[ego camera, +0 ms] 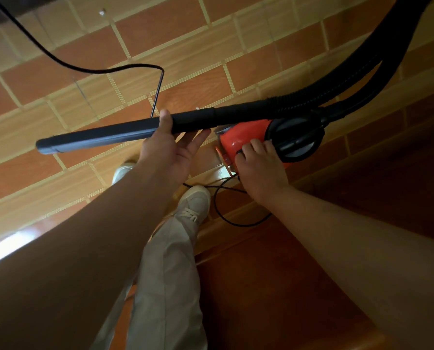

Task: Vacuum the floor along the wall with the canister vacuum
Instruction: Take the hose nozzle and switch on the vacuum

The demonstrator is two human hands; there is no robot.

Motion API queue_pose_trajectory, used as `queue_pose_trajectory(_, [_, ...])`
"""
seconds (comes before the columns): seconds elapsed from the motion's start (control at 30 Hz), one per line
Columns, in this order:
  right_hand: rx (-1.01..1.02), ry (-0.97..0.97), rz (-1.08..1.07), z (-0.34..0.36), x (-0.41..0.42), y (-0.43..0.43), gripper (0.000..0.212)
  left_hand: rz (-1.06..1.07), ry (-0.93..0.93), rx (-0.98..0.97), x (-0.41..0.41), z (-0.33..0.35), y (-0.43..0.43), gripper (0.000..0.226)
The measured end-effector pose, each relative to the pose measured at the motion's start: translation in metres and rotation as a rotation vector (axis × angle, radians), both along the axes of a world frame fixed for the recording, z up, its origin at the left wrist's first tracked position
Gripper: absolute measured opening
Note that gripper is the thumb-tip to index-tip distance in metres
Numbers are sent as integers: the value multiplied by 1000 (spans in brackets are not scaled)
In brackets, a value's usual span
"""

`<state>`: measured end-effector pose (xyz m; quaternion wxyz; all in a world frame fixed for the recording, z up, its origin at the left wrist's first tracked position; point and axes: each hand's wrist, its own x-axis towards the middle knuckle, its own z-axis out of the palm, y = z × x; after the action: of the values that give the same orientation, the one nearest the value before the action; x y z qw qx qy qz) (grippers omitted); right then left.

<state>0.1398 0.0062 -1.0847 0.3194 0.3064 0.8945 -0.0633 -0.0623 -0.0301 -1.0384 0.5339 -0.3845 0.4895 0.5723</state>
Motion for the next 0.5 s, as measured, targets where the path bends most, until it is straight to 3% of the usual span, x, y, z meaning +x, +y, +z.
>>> queue_pose_trajectory(0.17, [39,-297,-193,-14,-15,36,48,-38,35,2,-7,-9,-1,31])
queue_pose_trajectory(0.33, [-12,-352,-239,-30,-24,47,55,-105,46,1,-7,-15,-2,33])
queue_pose_trajectory(0.5, [-31,-390,-310,-30,-13,58,80,-100,47,7,-11,-16,-5,35])
